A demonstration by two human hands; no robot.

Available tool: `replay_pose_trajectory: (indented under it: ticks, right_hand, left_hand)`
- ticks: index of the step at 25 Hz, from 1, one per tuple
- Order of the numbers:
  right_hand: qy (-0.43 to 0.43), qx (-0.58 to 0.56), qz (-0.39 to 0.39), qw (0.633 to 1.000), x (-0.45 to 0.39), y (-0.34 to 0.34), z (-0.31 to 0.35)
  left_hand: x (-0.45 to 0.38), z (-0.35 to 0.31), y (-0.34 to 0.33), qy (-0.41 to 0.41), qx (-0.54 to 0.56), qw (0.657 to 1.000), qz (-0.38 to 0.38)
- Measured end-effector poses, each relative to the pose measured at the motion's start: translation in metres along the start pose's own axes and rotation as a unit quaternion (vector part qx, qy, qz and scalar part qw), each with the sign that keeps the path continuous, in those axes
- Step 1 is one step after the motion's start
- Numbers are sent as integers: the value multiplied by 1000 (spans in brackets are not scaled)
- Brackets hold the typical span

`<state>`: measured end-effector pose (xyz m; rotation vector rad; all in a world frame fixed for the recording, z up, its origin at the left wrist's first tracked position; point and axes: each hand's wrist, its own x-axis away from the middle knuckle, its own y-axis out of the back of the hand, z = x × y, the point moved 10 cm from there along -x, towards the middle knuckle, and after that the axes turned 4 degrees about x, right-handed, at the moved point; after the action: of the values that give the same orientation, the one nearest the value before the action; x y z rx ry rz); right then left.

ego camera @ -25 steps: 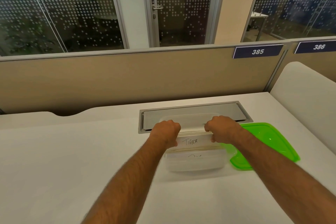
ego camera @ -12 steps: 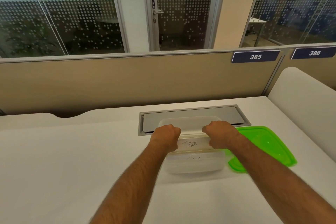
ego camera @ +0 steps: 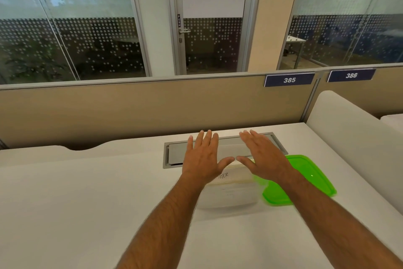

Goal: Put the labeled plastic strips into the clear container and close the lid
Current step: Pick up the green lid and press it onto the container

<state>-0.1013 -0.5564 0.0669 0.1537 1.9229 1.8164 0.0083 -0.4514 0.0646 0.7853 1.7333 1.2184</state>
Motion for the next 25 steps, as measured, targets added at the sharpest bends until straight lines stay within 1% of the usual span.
replay_pose_trajectory:
  ticks: [3, 8, 14, 18, 22, 25]
  right_hand:
    - [-48, 40, 12, 998, 17, 3, -21]
    - [-110, 59, 28, 992, 48, 3, -65]
    - [-166, 54, 40, 984, 87, 4, -128]
    - [-215, 25, 58, 975, 110, -7, -167]
    - [-249, -24, 74, 965, 126, -23, -199]
    - [-278, -68, 78, 955, 133, -38, -218]
  left_hand:
    - [4, -19, 1, 11, 17, 1000, -5]
    - [7, -66, -6, -10, 25, 1000, -5]
    - [1, -136, -37, -39, 52, 997, 33]
    - [-3, -176, -64, -40, 91, 992, 73]
    - [-8, -205, -83, -2, 200, 976, 90]
    - [-11, -207, -100, 92, 294, 945, 111]
